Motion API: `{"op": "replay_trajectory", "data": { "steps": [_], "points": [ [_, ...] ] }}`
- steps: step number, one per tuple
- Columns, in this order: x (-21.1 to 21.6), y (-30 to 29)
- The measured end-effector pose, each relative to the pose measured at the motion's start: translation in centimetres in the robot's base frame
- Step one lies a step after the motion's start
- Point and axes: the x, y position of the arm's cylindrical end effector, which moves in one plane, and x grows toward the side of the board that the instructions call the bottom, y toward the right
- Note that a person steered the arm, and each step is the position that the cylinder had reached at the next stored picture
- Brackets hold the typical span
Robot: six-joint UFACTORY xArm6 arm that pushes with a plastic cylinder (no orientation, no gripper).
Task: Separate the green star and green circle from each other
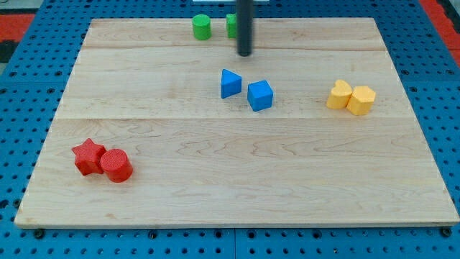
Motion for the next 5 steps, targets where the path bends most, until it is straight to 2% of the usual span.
{"op": "replay_trajectory", "data": {
  "steps": [1, 2, 3, 5],
  "points": [
    [4.0, 8.1],
    [9.1, 5.4],
    [12.2, 1.5],
    [12.0, -2.4]
  ]
}}
